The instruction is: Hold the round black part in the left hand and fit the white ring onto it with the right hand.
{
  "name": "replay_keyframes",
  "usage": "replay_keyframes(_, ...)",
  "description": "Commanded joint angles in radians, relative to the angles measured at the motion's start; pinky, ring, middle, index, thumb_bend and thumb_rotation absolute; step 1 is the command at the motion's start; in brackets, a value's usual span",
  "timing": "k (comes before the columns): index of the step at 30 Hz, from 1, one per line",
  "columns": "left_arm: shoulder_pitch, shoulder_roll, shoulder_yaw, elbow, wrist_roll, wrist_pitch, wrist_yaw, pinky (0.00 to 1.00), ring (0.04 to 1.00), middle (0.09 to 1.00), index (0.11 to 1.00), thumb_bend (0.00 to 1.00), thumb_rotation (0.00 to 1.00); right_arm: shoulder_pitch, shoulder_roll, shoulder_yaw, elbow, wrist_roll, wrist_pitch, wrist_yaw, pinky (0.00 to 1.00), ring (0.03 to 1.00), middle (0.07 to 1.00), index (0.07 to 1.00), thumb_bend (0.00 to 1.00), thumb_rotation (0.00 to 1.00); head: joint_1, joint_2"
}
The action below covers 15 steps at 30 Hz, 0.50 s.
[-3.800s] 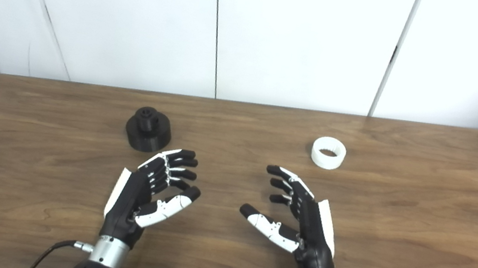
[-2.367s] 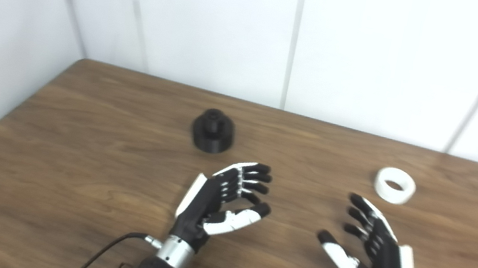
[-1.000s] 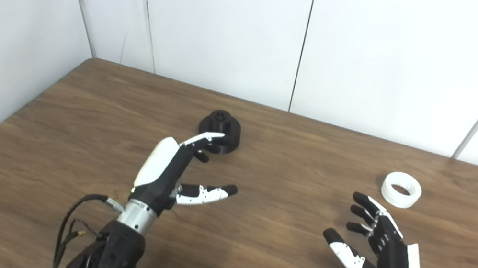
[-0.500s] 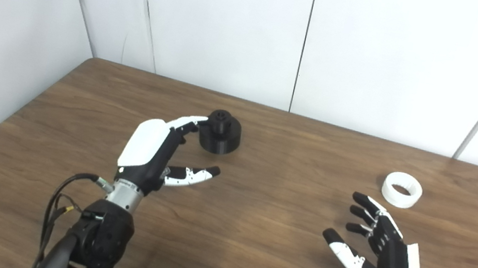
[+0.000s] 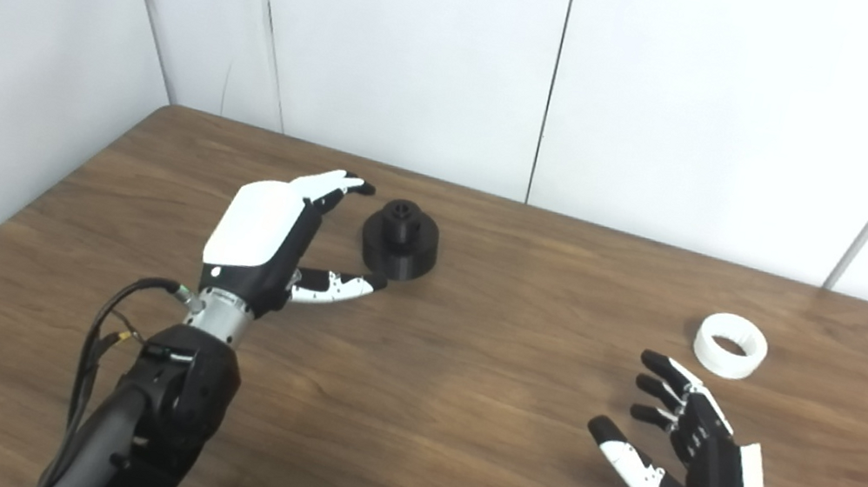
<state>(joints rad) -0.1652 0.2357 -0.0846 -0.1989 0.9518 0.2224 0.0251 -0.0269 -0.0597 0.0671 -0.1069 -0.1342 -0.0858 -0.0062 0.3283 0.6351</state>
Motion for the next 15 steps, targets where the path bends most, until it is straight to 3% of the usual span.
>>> replay_keyframes(1,-0.058,0.021,0.007,0.006,0.030,0.017,0.019,0.80,0.902,0.906,0.810,0.79,0.44,-0.013,-0.004,-0.006,-0.009,-0.001,-0.028,-0.001,0.66,0.773,0.816,0.754,0.75,0.37,0.000,0.002)
replay_keyframes(8,-0.098,0.032,-0.003,0.074,0.062,0.051,0.029,0.84,0.942,0.939,0.823,0.83,0.50,-0.012,-0.005,-0.008,-0.015,-0.008,-0.020,-0.001,0.66,0.774,0.815,0.753,0.75,0.37,-0.004,0.000)
replay_keyframes(15,-0.136,0.041,-0.003,0.156,0.048,0.054,0.062,0.81,0.921,0.931,0.813,0.87,0.48,-0.008,-0.001,-0.011,-0.021,-0.006,-0.017,-0.003,0.66,0.770,0.812,0.752,0.75,0.36,-0.011,-0.001)
